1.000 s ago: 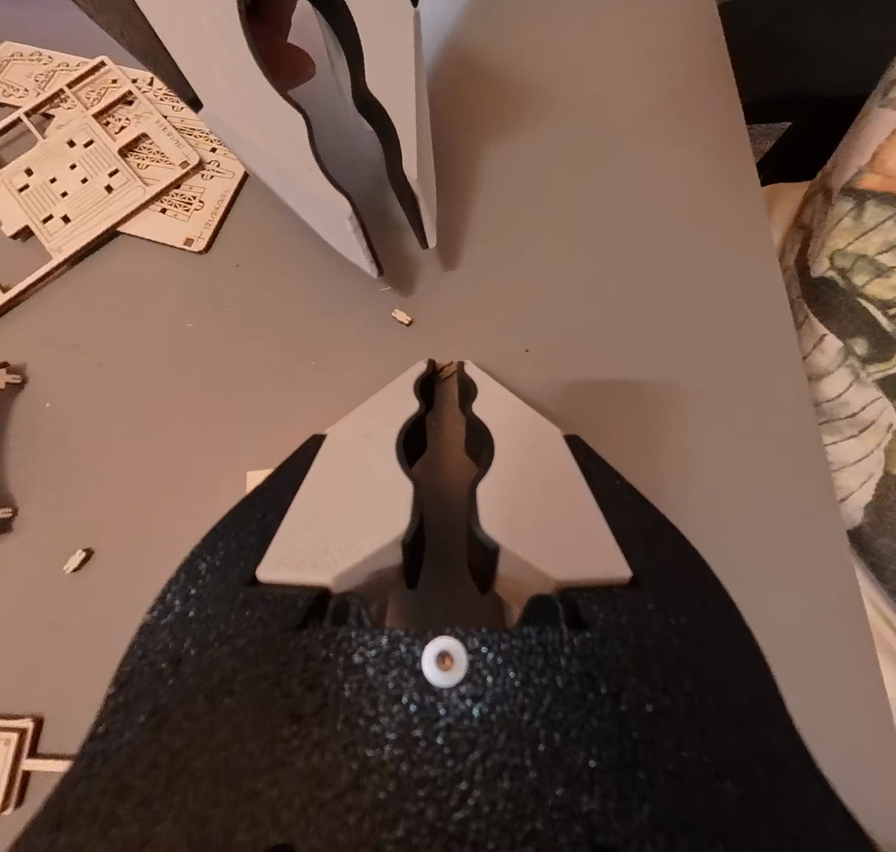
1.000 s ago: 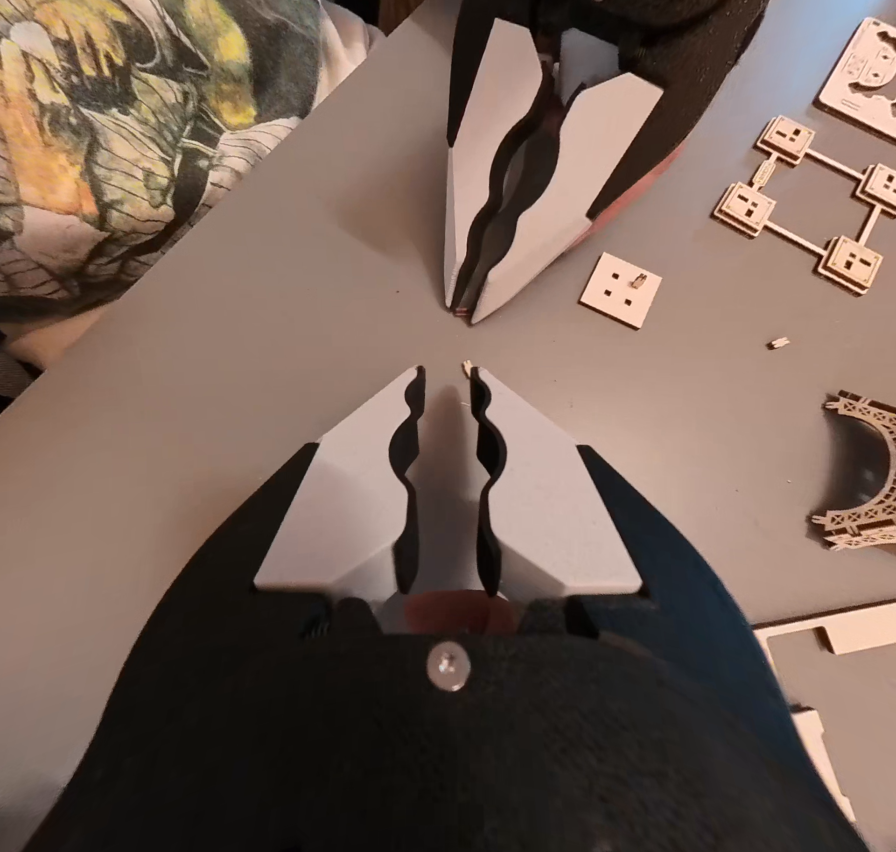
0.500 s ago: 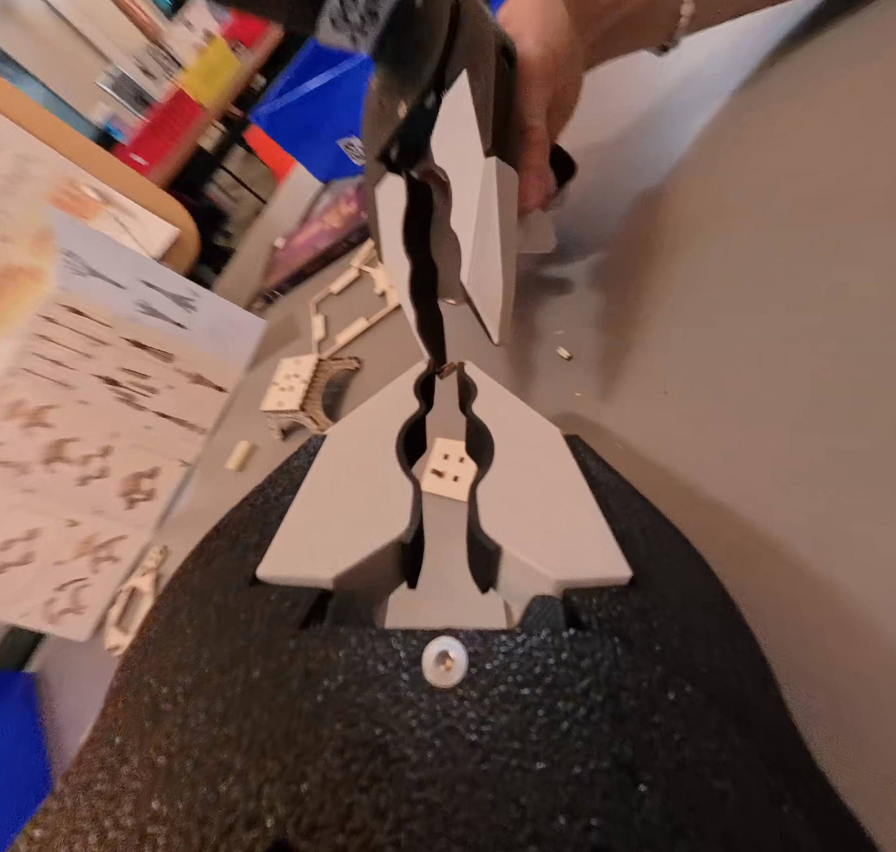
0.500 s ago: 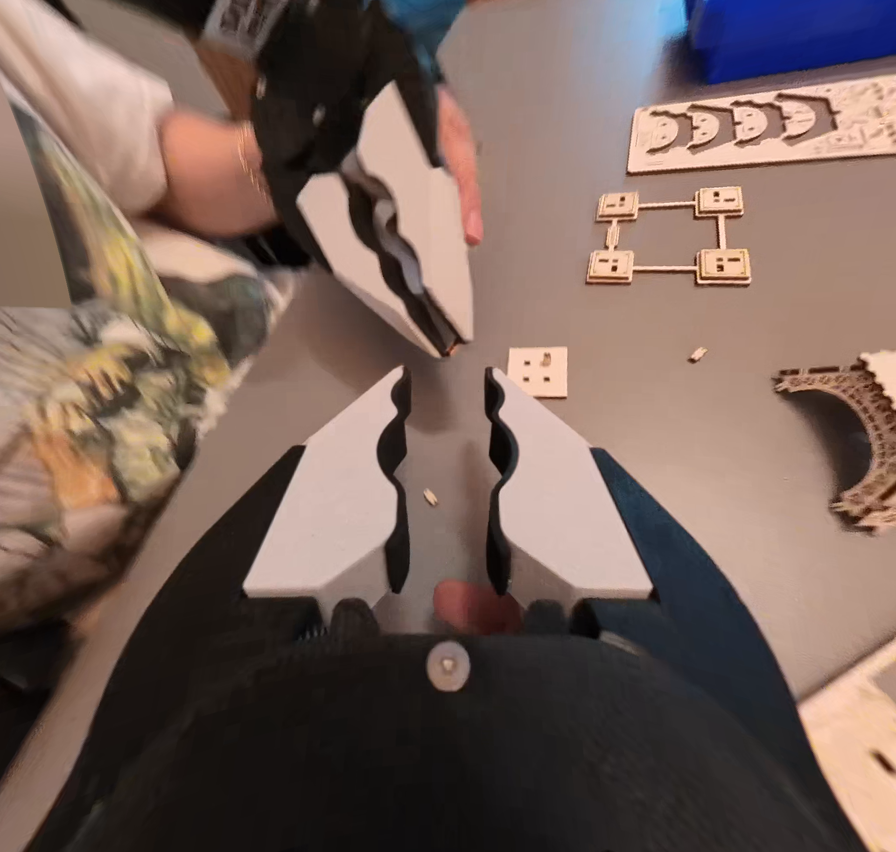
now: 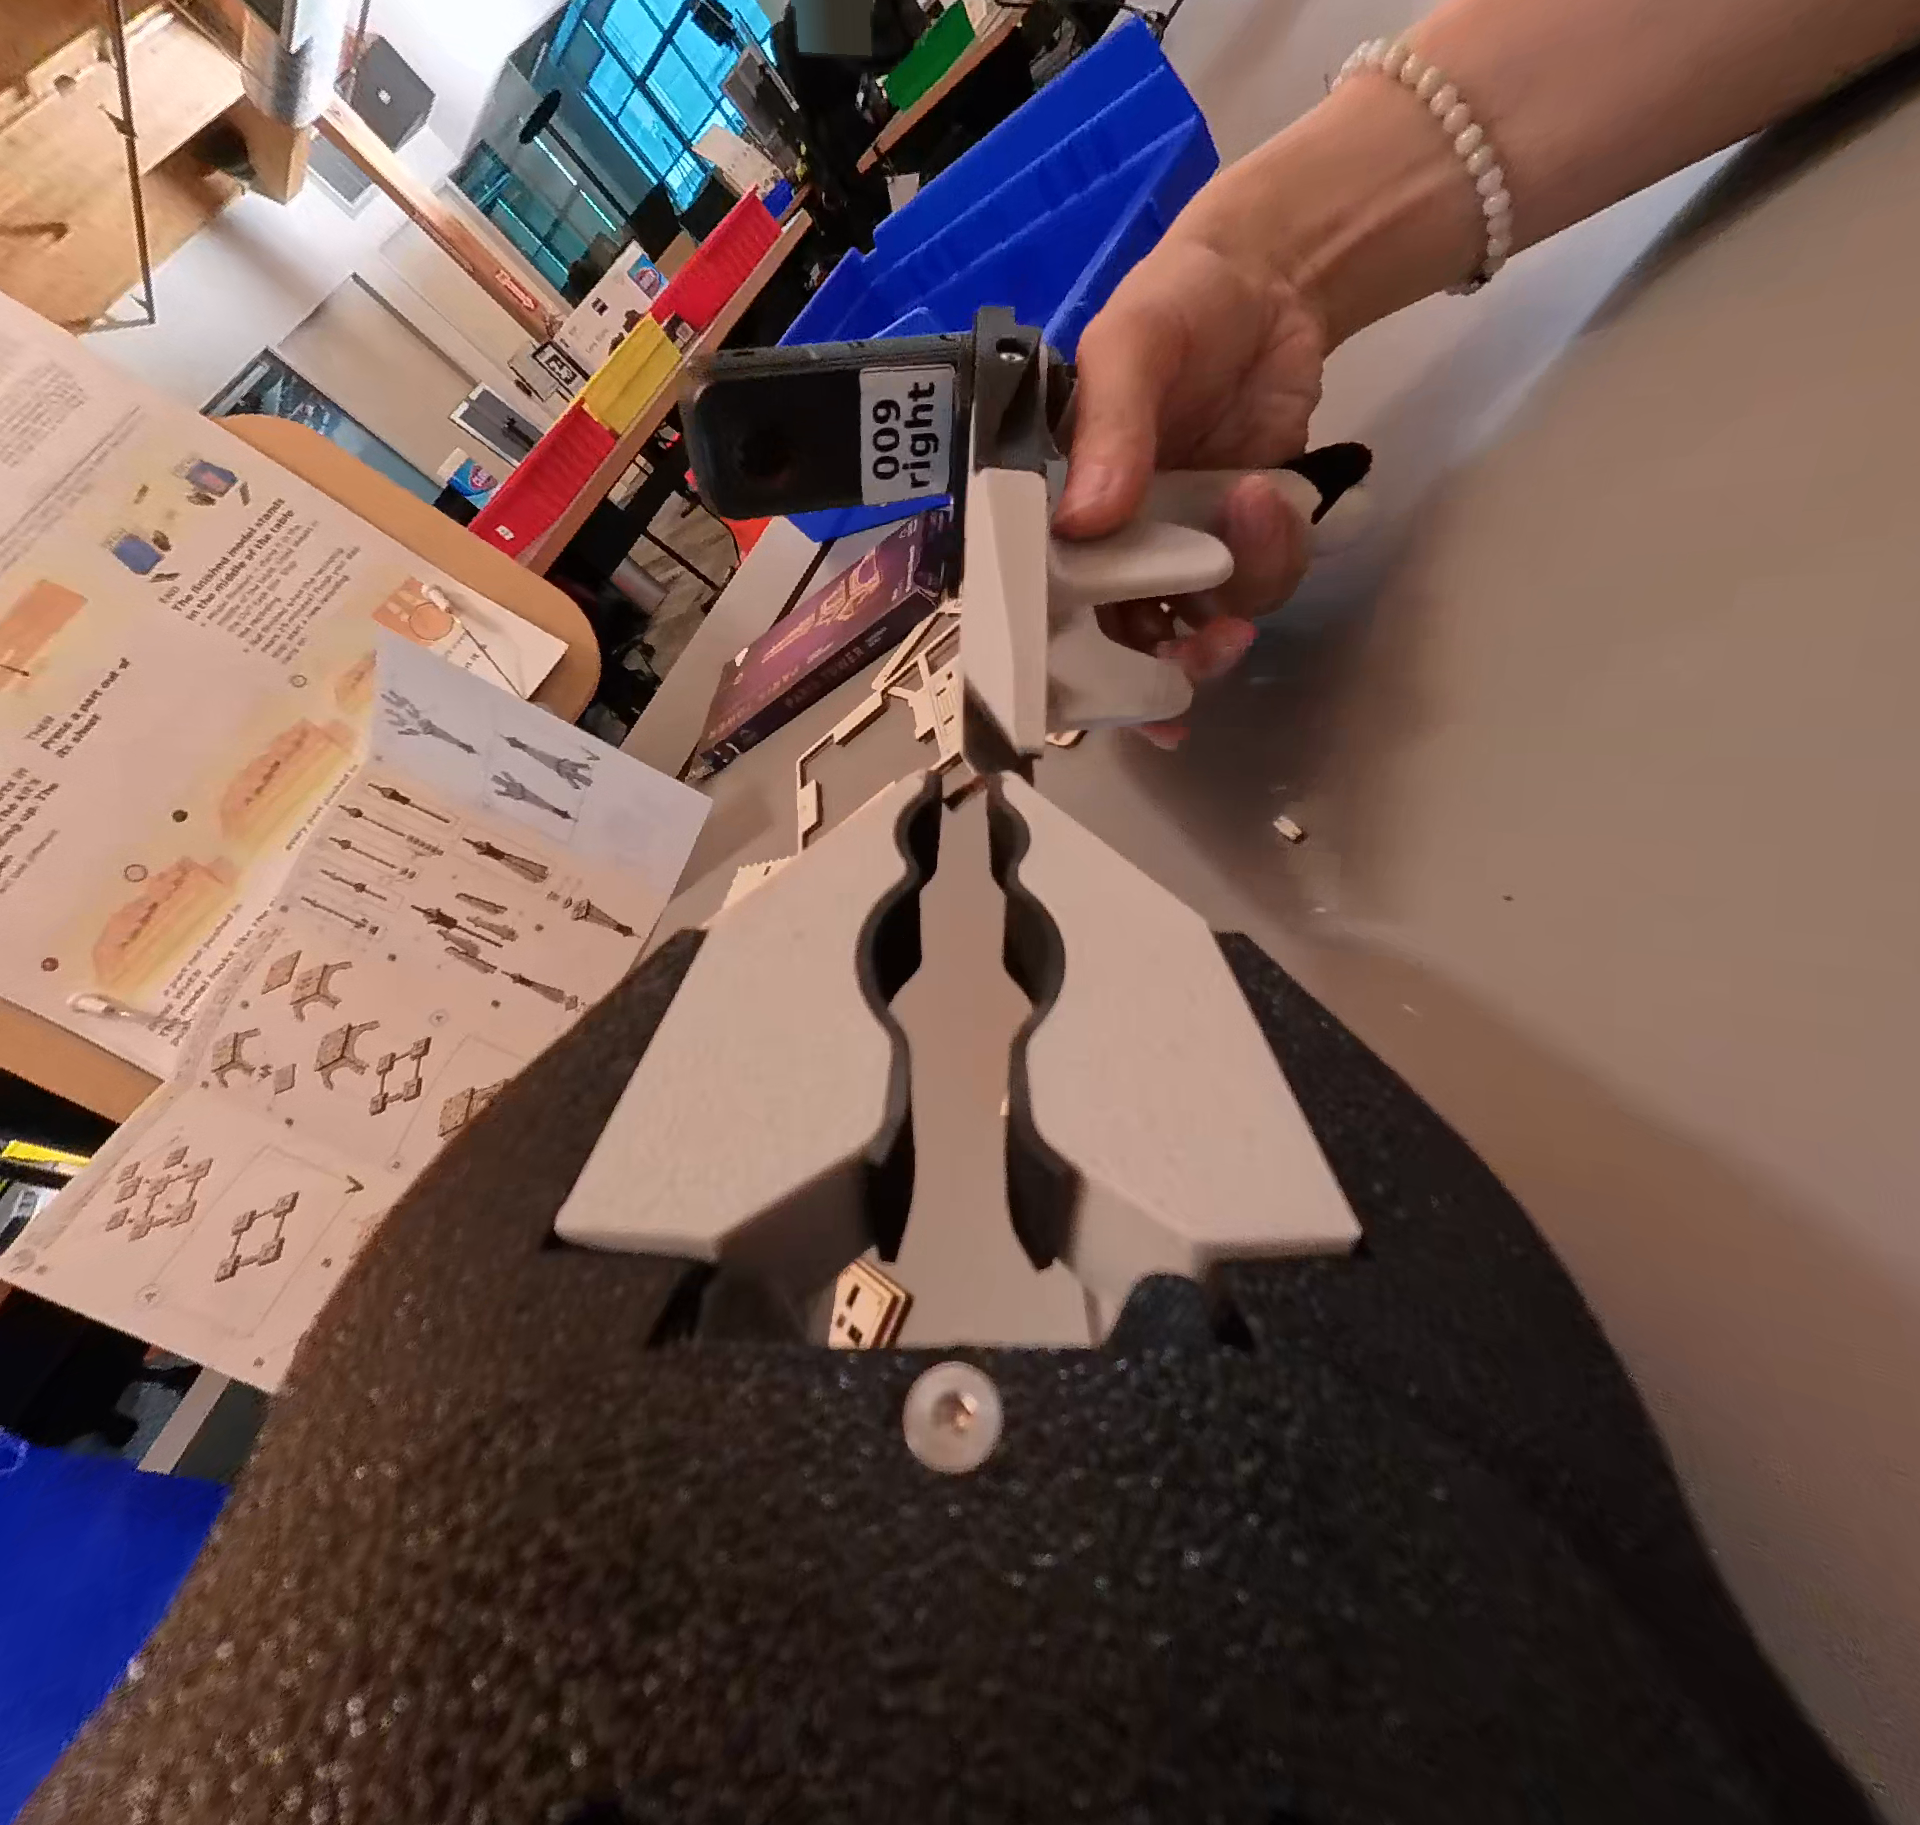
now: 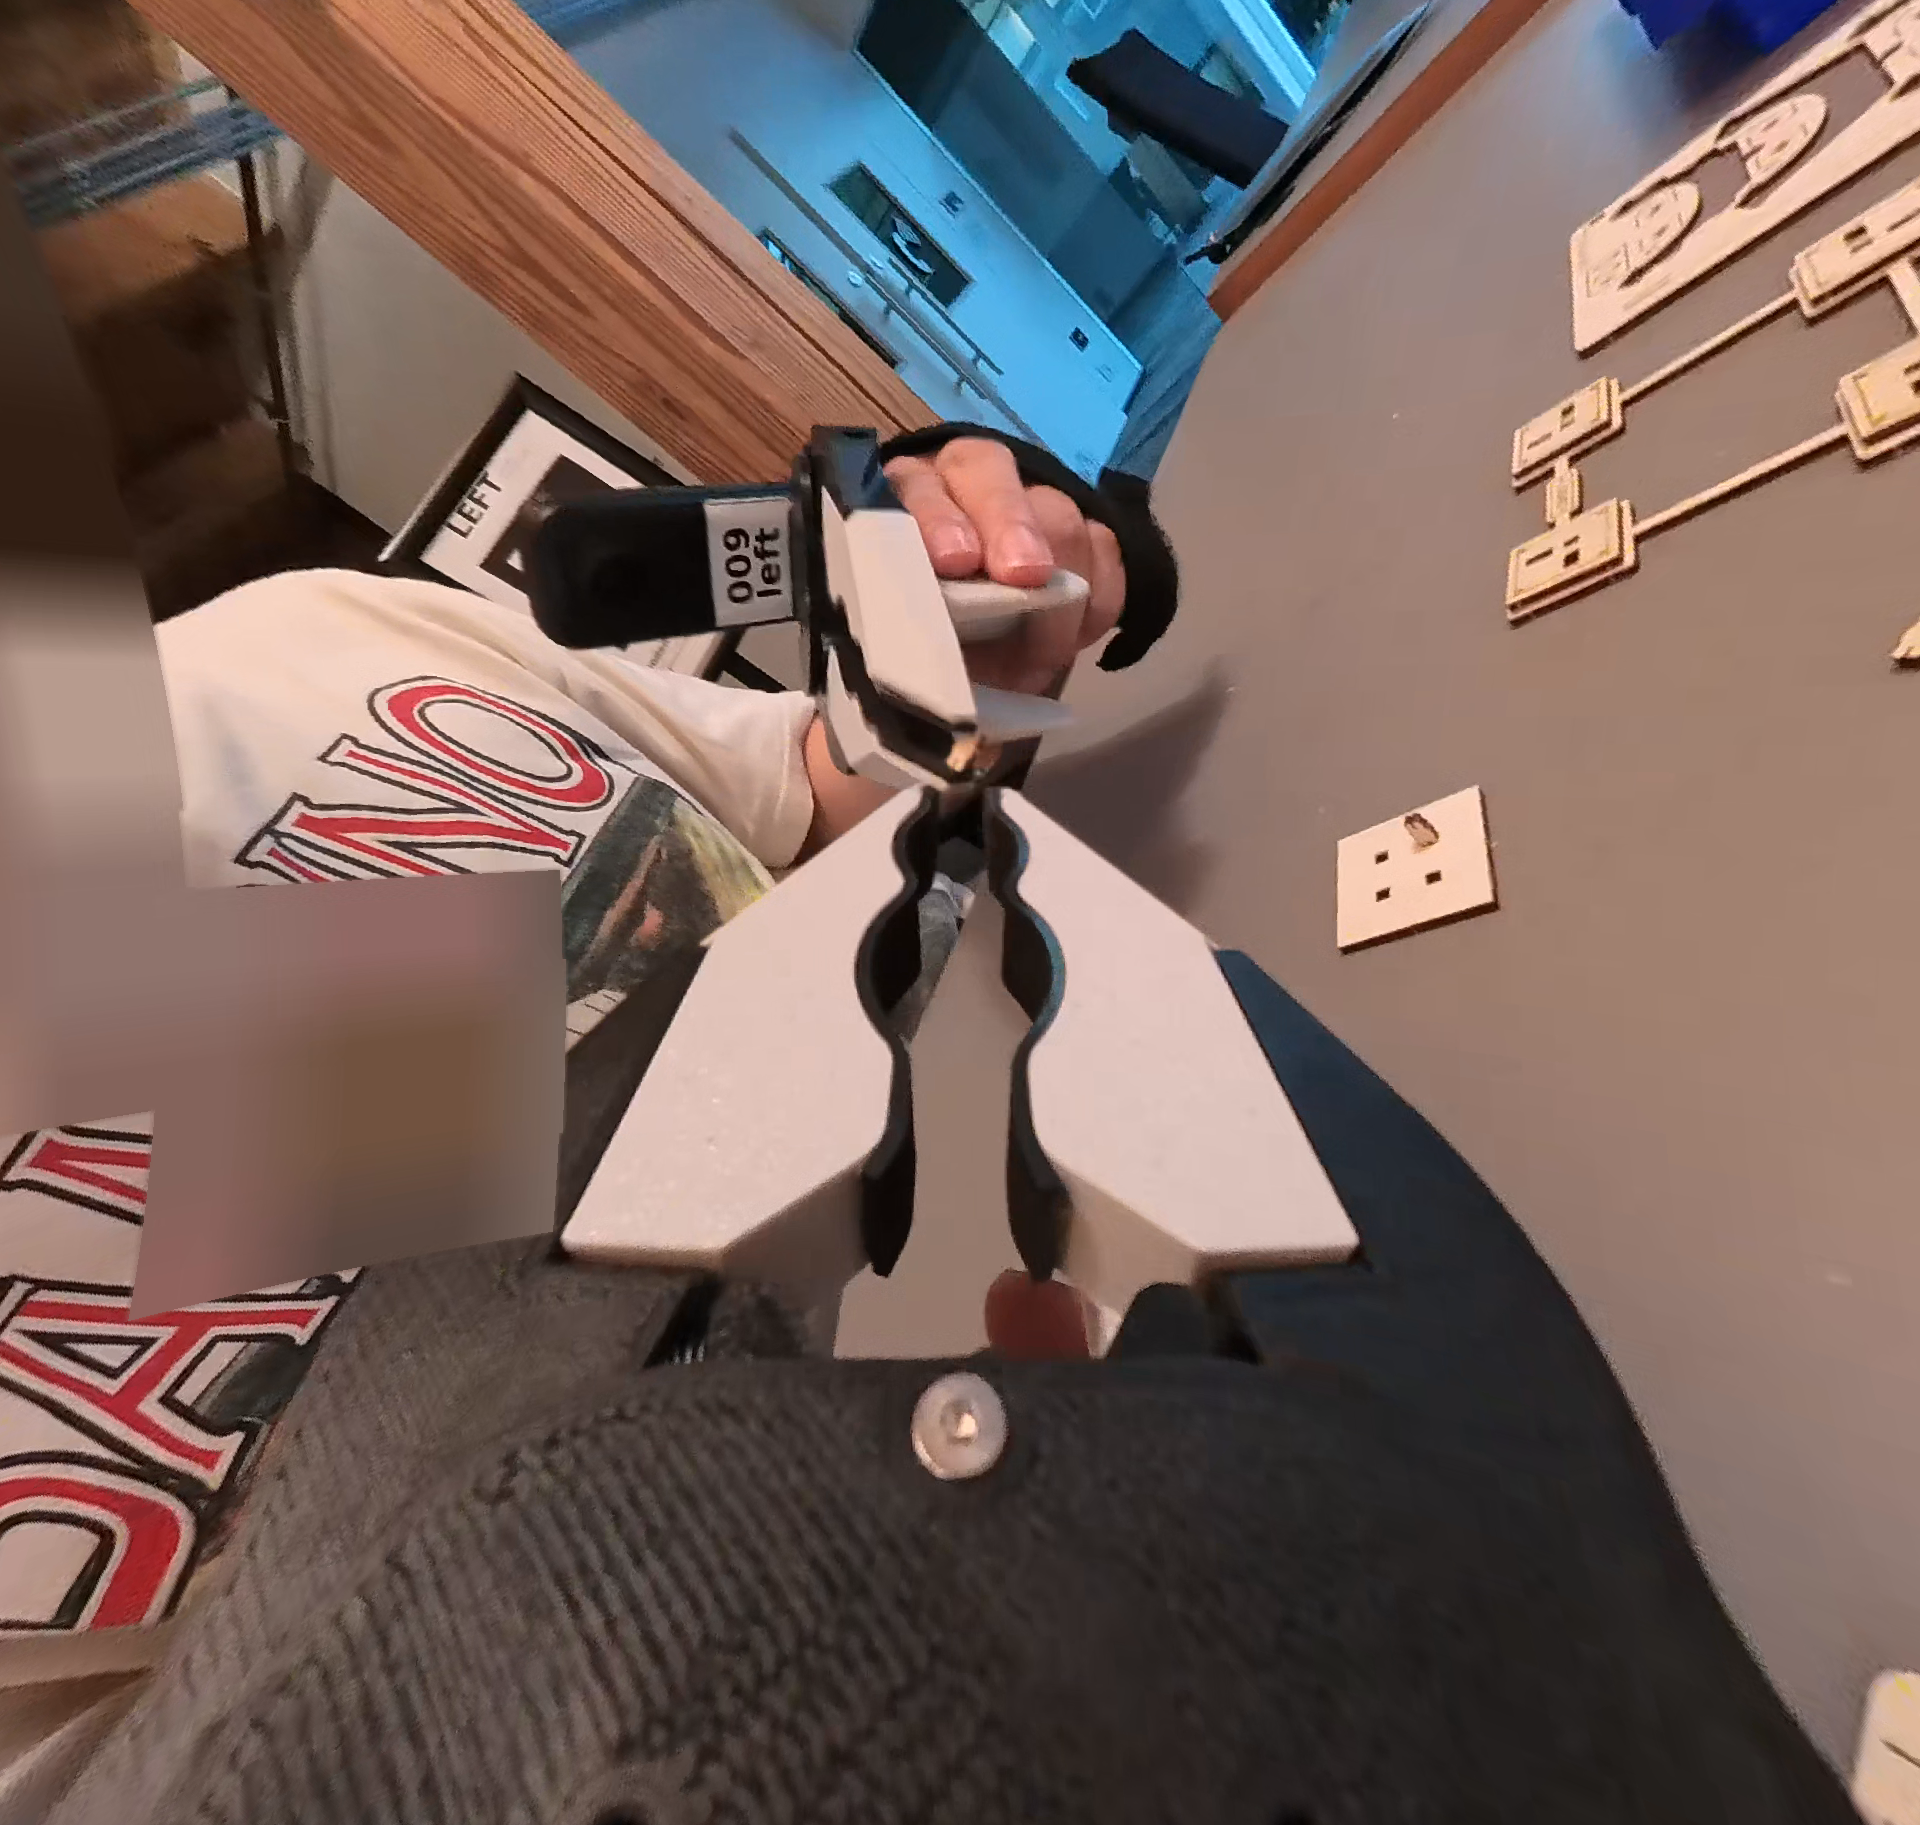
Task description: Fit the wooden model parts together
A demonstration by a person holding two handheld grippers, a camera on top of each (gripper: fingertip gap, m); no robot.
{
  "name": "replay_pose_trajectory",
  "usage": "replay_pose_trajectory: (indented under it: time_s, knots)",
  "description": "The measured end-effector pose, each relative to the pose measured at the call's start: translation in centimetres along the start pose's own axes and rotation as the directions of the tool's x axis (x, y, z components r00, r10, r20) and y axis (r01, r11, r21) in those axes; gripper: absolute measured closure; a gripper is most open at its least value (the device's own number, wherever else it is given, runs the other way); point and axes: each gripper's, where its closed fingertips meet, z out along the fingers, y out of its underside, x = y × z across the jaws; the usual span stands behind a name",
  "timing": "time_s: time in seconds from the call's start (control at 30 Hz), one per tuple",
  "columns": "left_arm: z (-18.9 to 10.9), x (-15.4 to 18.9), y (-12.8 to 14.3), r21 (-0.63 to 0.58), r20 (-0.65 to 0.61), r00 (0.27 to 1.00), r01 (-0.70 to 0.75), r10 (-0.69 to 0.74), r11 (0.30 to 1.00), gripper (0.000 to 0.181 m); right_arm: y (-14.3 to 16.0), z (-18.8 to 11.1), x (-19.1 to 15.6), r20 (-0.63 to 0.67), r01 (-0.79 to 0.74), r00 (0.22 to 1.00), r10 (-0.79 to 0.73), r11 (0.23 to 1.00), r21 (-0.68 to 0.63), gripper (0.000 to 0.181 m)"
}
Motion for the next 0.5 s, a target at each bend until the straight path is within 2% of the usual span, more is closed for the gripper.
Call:
replay_pose_trajectory:
  time_s: [0.03, 0.3, 0.5]
  knots:
    - [-0.02, -0.06, 0.03, 0.001, 0.003, 1.0, 0.005, -0.005, 1.0, 0.175, 0.14, 0.01, 0.17, -0.008, 0.001, 1.0, -0.001, 1.0, -0.008, 0.17]
    - [0.0, 0.32, -0.76, 0.025, -0.007, 1.0, -0.022, 0.023, 0.999, 0.175, -0.08, 0.24, -0.49, 0.035, -0.008, 0.999, 0.007, 1.0, 0.015, 0.166]
    - [0.28, 0.77, -0.81, 0.011, -0.012, 0.998, -0.061, 0.062, 0.998, 0.176, -0.28, 0.31, -0.61, 0.03, 0.004, 1.0, -0.005, 1.0, 0.026, 0.176]
